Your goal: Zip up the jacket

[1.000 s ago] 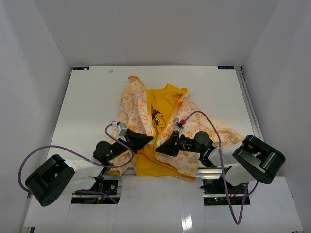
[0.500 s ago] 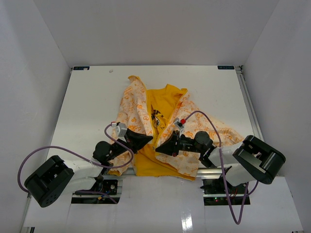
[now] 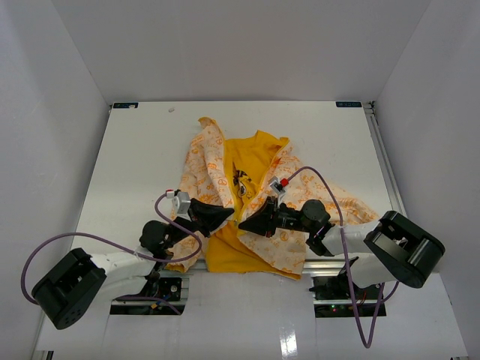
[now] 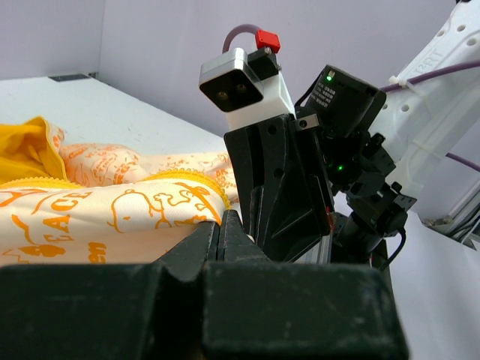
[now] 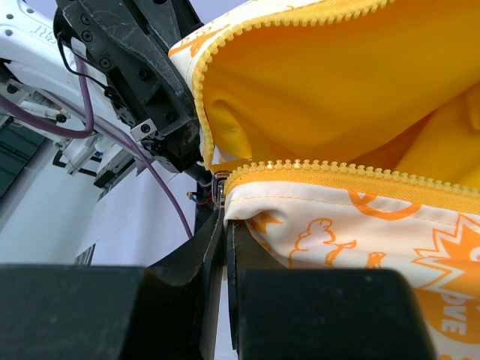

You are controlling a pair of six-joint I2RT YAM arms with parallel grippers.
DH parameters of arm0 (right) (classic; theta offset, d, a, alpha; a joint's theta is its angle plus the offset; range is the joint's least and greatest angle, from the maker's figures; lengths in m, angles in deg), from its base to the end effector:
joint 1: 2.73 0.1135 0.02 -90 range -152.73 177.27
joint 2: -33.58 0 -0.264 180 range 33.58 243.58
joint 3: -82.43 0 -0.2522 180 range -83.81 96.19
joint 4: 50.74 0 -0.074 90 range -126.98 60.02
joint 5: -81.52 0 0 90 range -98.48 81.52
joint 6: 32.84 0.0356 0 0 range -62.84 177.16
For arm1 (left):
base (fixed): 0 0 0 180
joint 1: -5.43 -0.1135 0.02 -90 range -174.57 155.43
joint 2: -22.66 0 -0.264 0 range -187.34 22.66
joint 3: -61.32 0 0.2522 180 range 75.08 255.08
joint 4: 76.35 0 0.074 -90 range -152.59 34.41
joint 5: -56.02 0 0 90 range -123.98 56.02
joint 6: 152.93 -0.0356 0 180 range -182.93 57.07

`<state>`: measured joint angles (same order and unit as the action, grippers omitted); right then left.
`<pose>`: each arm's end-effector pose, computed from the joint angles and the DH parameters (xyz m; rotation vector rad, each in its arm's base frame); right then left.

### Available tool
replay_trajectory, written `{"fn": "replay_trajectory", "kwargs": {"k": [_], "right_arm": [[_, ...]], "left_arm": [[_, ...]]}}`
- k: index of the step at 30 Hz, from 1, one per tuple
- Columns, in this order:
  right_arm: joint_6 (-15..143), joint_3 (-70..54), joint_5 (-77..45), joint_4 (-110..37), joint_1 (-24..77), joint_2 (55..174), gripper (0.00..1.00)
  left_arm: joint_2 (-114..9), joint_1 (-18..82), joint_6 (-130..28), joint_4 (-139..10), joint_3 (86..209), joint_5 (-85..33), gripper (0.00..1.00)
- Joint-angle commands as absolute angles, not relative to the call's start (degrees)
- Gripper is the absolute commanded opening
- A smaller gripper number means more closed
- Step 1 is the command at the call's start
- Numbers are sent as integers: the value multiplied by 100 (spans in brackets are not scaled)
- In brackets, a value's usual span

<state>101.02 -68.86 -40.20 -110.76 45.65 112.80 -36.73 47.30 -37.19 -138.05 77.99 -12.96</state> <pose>0.1413 0.1873 0.1954 -0.5944 1.5635 1.6626 0.1198 -0.1245 0.2045 0.5252 1.2594 -1.2333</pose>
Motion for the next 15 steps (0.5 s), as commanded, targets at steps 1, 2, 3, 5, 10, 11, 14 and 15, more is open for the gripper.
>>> {"fn": "replay_trajectory", "kwargs": {"k": [1, 2, 3, 5, 10, 11, 14, 15], "right_arm": [[10065, -6666, -4304, -13347, 4553, 11111, 8], [9960, -6684, -4369, -13403, 4558, 11099, 8], [9866, -6709, -4409, -13435, 4561, 11082, 8], [9682, -6770, -4439, -13444, 4561, 11043, 8], [9501, -6808, -4530, -13540, 4561, 11019, 8], [9491, -6810, -4568, -13586, 4559, 11006, 8], [9432, -6839, -4584, -13700, 4553, 10946, 8], [9397, -6851, -4584, -13717, 4553, 10914, 8]], "left_arm": [[-3390, 4771, -3788, -16683, 7254, -1519, 0], [-3362, 4771, -3788, -16688, 7241, -1561, 0], [-3338, 4771, -3788, -16689, 7233, -1581, 0], [-3301, 4771, -3783, -16687, 7226, -1583, 0], [-3336, 4771, -3770, -16691, 7226, -1570, 0], [-3341, 4771, -3770, -16691, 7229, -1568, 0], [-3337, 4771, -3761, -16687, 7235, -1535, 0], [-3333, 4771, -3751, -16691, 7235, -1525, 0]]}}
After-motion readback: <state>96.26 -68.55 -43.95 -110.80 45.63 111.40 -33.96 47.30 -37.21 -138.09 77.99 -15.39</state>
